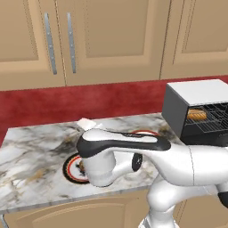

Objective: Open the toaster oven door. Place the hotdog bun on the bottom rack in the toaster oven and place the chicken drumstick on the top rack.

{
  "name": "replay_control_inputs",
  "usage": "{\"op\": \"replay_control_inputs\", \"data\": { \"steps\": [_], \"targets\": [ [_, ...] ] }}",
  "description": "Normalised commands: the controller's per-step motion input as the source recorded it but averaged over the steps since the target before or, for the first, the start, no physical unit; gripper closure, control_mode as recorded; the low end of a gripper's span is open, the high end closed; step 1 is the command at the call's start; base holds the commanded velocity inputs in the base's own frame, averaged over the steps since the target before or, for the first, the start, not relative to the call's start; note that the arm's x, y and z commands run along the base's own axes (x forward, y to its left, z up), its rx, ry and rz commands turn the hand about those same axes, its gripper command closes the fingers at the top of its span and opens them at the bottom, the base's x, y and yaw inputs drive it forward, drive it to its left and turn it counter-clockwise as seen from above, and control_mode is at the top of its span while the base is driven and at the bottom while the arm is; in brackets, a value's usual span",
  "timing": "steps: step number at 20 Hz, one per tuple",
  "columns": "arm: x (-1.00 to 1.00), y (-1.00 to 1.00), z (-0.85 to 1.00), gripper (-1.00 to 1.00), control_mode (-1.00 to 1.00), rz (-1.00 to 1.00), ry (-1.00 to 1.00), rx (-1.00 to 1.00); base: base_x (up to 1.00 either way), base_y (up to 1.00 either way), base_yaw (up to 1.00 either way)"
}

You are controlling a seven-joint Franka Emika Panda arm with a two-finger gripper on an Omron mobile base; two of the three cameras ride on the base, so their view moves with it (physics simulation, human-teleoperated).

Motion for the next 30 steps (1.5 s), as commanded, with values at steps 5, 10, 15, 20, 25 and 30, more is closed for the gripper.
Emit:
{"op": "replay_control_inputs", "data": {
  "steps": [5, 10, 15, 20, 25, 30],
  "targets": [
    [-0.22, 0.22, 0.47, -1.00, -1.00, -0.33, 0.19, 0.40, 0.00, 0.00, 0.00],
    [-0.19, 0.25, 0.46, -1.00, -1.00, -0.33, 0.29, 0.31, 0.00, 0.00, 0.00],
    [-0.08, 0.26, 0.47, -1.00, -1.00, -0.12, 0.39, 0.27, 0.00, 0.00, 0.00],
    [-0.11, 0.21, 0.45, -1.00, -1.00, -0.12, 0.32, 0.39, 0.00, 0.00, 0.00],
    [-0.26, 0.16, 0.36, -1.00, -1.00, -0.31, 0.19, 0.57, 0.00, 0.00, 0.00],
    [-0.36, 0.03, 0.35, -1.00, -1.00, -0.62, 0.08, 0.56, 0.00, 0.00, 0.00]
  ]
}}
